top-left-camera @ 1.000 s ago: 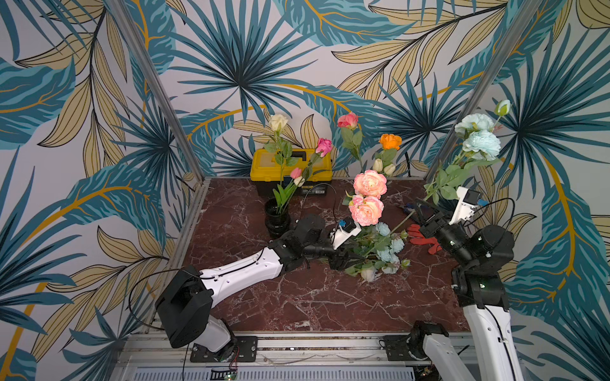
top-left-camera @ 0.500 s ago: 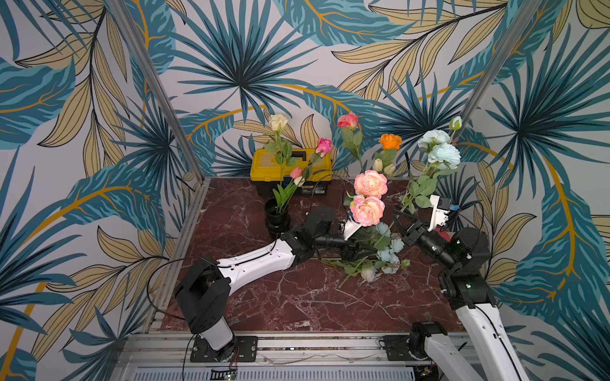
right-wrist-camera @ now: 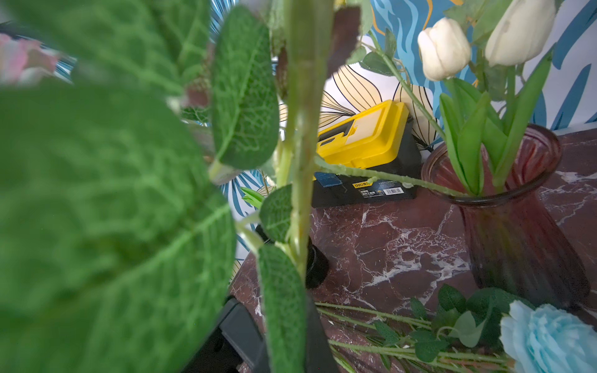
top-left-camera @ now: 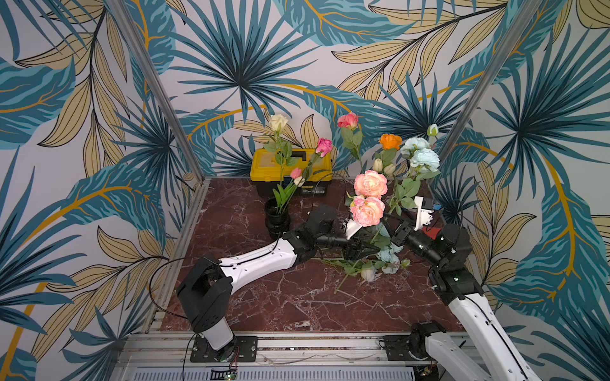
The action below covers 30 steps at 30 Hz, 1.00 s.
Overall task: Pick out blue flowers from the vase
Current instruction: Place the flower at the center of the board.
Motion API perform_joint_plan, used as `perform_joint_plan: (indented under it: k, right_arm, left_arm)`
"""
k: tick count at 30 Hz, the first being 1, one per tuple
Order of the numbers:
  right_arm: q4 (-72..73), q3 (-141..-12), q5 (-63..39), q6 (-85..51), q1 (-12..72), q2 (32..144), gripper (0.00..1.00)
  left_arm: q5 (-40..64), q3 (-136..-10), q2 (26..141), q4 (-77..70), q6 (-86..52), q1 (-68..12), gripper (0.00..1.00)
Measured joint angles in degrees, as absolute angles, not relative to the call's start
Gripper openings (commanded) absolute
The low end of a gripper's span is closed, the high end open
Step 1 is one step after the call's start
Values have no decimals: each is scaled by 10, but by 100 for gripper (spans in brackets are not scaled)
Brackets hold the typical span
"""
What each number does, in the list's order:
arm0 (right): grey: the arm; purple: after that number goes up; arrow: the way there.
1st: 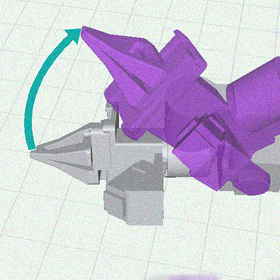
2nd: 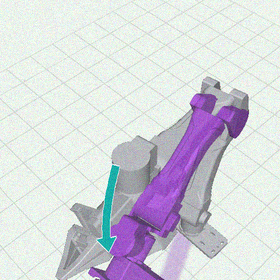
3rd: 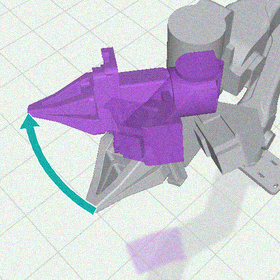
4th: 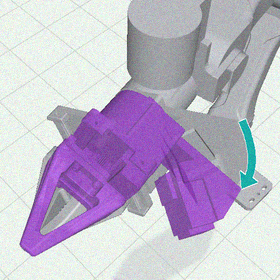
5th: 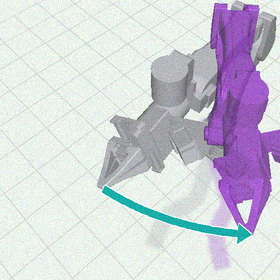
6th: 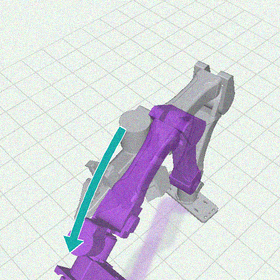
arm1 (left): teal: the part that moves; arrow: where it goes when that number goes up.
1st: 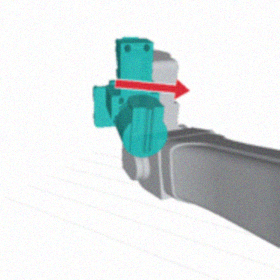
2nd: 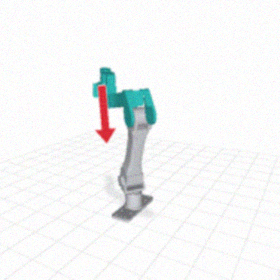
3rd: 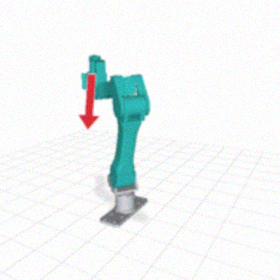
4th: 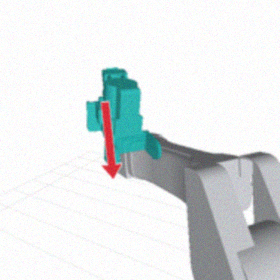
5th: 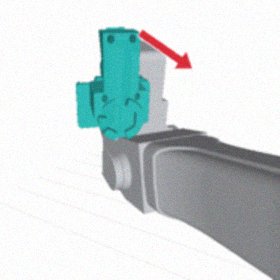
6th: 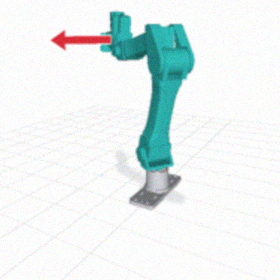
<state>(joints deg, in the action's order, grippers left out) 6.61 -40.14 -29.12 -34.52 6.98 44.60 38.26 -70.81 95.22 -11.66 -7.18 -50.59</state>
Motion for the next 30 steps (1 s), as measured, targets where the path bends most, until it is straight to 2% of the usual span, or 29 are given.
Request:
perform_joint_plan:
  k: [12, 25, 30]
  right_arm:
    - [66, -401, -278, -342, 91, 447, 0]
    - [66, -401, -273, -342, 102, 447, 0]
    - [70, -401, -270, -338, 103, 447, 0]
  left_arm:
    - [371, -715, 961, -137, -86, -506, 30]
    - [360, -715, 967, -140, -96, -505, 11]
    - [352, -715, 968, -140, -103, -501, 0]
